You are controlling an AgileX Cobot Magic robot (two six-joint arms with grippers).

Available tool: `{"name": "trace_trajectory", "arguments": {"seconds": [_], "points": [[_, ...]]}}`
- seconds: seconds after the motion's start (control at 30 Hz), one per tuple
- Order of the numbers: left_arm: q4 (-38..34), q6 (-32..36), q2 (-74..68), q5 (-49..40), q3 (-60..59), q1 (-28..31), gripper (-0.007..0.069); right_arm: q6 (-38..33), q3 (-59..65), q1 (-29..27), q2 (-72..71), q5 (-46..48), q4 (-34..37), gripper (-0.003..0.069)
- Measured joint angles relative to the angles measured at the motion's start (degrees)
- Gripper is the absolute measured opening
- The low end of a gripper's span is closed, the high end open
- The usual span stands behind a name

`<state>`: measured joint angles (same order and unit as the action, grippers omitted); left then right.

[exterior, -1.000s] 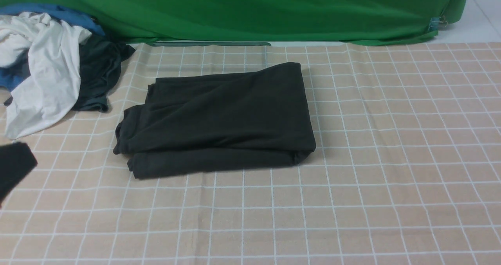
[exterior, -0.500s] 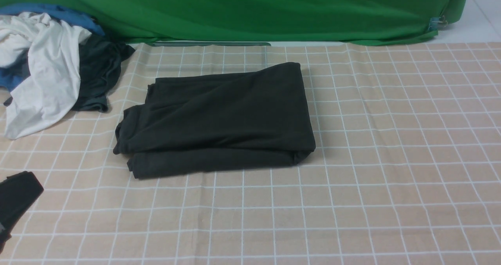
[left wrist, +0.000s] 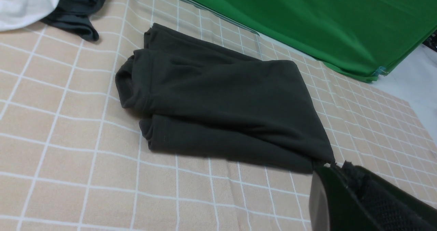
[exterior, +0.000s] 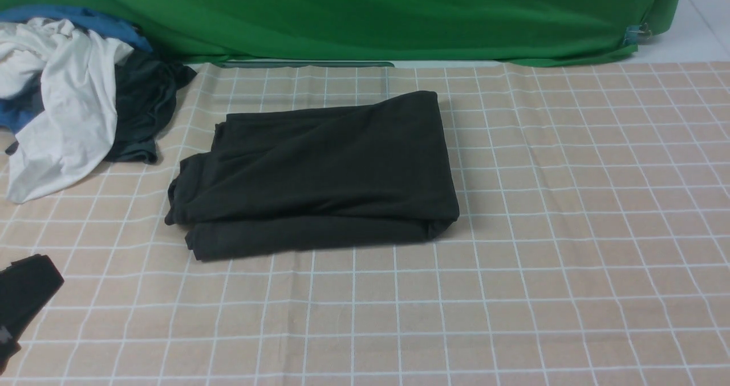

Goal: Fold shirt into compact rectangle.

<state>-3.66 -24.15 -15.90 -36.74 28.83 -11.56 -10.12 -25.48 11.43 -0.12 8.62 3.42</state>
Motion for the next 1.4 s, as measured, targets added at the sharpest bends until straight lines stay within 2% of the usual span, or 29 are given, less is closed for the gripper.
{"name": "trace_trajectory", "arguments": {"seconds": [0.37,1.0,1.1,1.2,1.23,1.3,1.4], "points": [[0.17,0.82,0.00,0.30,0.00,0.00,0.0013,0.73,-0.39,-0.07,-0.06,-0.10,-0.10,0.0110],[0.89,2.11,0.05,0.90,0.00,0.08,0.0013,0.87,-0.39,-0.07,-0.06,-0.05,-0.10,0.0144],[1.18,5.18,1.66,4.54,-1.32,1.36,0.0013,0.87,-0.39,-0.07,-0.06,-0.05,-0.10,0.0144],[1.18,10.16,5.55,14.22,-6.94,4.90,0.0013,0.87,-0.39,-0.07,-0.06,-0.05,-0.10,0.0144],[1.18,10.32,5.87,14.22,-7.48,5.18,0.0013,0.87,-0.39,-0.07,-0.06,-0.05,-0.10,0.0144],[1.18,11.99,9.93,23.17,-15.09,8.43,0.0013,0.87,-0.39,-0.07,-0.06,-0.05,-0.10,0.0146],[1.18,12.59,13.85,29.47,-23.29,11.16,0.0013,0.87,-0.39,-0.07,-0.06,-0.05,-0.10,0.0155]]}}
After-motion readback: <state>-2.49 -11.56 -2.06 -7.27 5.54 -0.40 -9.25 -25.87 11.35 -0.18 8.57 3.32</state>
